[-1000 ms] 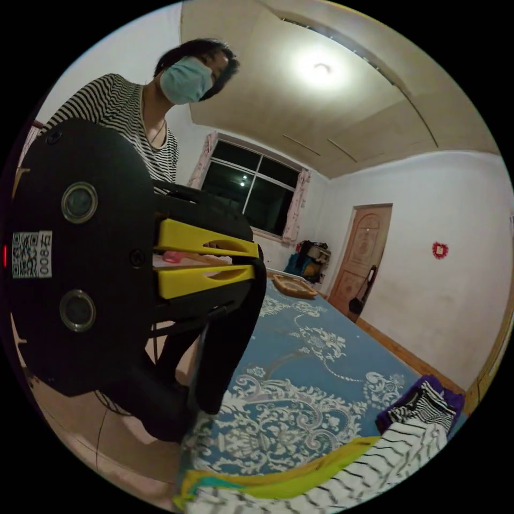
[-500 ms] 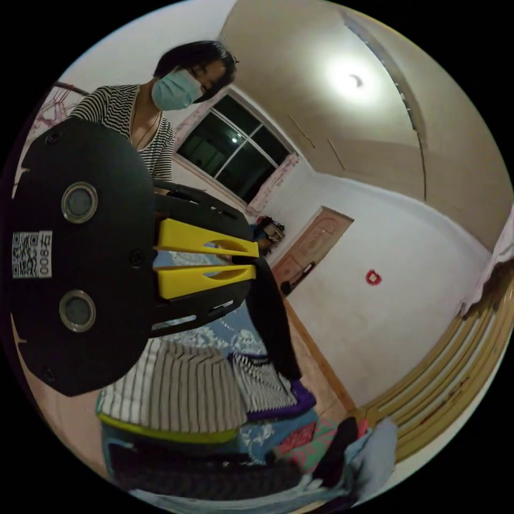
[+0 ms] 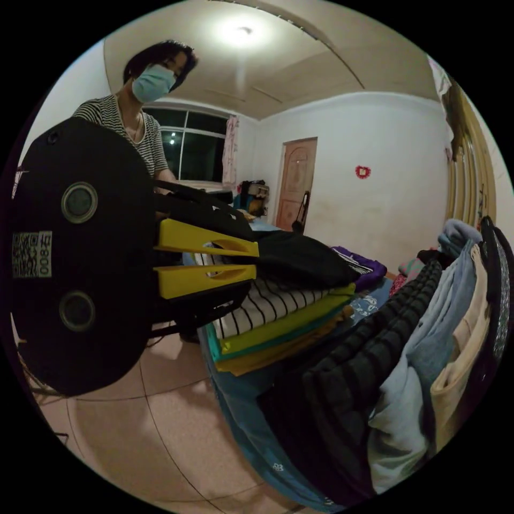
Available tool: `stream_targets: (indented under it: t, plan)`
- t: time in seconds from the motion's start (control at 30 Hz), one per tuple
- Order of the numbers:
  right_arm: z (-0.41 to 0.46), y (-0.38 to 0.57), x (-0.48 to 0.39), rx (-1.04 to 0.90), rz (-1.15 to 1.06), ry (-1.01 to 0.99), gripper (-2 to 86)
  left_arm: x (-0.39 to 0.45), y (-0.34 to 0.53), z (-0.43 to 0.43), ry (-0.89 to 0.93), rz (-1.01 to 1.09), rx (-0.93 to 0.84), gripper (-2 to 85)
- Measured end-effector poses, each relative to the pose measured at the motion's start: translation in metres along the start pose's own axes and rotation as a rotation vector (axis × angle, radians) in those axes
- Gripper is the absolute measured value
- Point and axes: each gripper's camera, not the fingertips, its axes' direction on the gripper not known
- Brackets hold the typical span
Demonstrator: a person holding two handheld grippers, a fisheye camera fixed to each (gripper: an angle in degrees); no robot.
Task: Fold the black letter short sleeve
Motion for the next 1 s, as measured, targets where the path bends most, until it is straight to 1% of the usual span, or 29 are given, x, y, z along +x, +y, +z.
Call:
stream_targets:
  t: [0.1,0.17,0.23,0.33,0.43,0.5,0.57,0.67,0.7,0.73,0.77,0.83,1.0]
  plan:
    - [-0.008,-0.001,0.008,-0.028,0.030,0.059,2.0,-0.012,-0.004,0.022,-0.032,-0.042,-0.022,3.0]
    - [-0.010,0.003,0.021,-0.033,0.093,0.084,2.0,-0.021,-0.004,0.032,0.001,-0.082,-0.028,3.5]
    - [-0.016,0.009,0.031,-0.003,0.138,0.058,1.8,-0.030,-0.002,0.038,0.061,-0.117,-0.027,4.3]
    - [-0.037,0.026,0.032,0.116,0.154,0.023,1.2,-0.031,0.001,0.038,0.064,-0.096,-0.048,4.4]
    - [-0.061,0.044,0.010,0.248,0.111,0.130,0.5,-0.028,0.010,0.030,0.053,-0.073,-0.016,3.1]
    - [-0.067,0.058,-0.026,0.330,-0.015,0.195,0.3,-0.024,0.013,0.025,0.059,-0.043,0.012,2.3]
    - [-0.056,0.061,-0.054,0.313,-0.115,0.263,0.1,-0.021,0.013,0.023,0.054,-0.018,0.035,1.6]
    - [-0.019,0.056,-0.080,0.183,-0.213,0.417,0.1,-0.019,0.005,0.026,0.030,0.013,0.035,0.8]
    - [-0.001,0.053,-0.080,0.112,-0.209,0.511,0.0,-0.022,0.002,0.029,-0.005,0.016,0.019,0.6]
    - [0.008,0.052,-0.078,0.072,-0.193,0.563,0.0,-0.029,0.000,0.033,-0.076,-0.010,-0.025,0.5]
    - [0.022,0.051,-0.073,0.007,-0.176,0.633,0.0,-0.033,0.001,0.034,-0.098,-0.029,-0.048,0.5]
    - [0.027,0.056,-0.072,0.016,-0.148,0.639,0.0,-0.040,0.010,0.025,-0.069,-0.049,-0.042,0.4]
    - [-0.002,0.089,-0.100,0.158,-0.147,0.594,0.0,-0.036,0.045,-0.012,-0.011,-0.021,-0.001,0.4]
